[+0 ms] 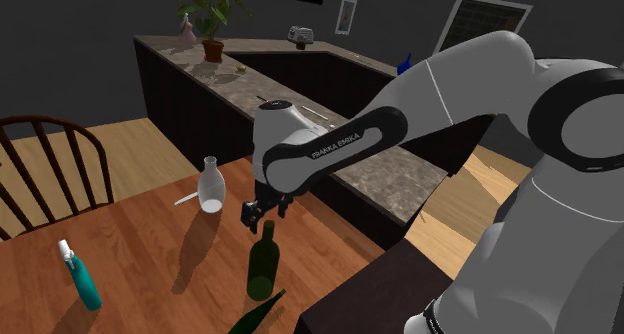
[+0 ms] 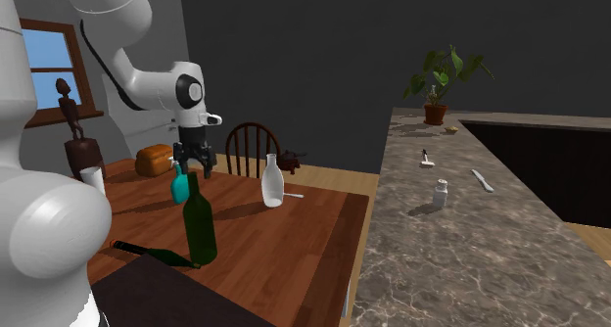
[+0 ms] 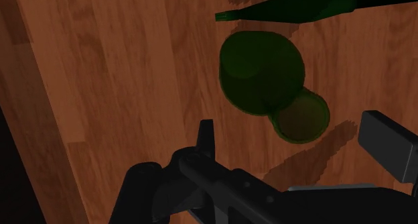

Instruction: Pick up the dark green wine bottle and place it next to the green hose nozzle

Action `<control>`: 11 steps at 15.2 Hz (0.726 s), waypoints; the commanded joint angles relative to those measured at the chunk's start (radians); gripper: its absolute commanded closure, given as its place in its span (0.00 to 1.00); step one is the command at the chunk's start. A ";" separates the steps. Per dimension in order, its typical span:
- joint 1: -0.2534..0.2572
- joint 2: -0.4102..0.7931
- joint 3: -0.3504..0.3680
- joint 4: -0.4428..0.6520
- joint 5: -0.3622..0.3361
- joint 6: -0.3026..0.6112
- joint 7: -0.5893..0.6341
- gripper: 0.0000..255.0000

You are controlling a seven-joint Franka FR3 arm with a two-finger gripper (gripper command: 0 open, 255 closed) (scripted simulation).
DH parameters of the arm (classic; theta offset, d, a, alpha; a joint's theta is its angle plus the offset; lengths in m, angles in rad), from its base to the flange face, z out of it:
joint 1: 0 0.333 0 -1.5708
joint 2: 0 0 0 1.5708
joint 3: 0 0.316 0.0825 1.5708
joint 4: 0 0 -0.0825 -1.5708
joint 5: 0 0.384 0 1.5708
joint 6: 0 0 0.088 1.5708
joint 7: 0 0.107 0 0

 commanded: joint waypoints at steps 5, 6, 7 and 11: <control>-0.003 -0.059 0.000 0.053 0.014 -0.112 -0.010 0.00; -0.003 -0.059 0.000 0.054 0.014 -0.112 -0.010 0.00; -0.003 -0.059 0.000 0.054 0.014 -0.112 -0.010 0.00; -0.003 -0.059 0.000 0.054 0.014 -0.112 -0.010 0.00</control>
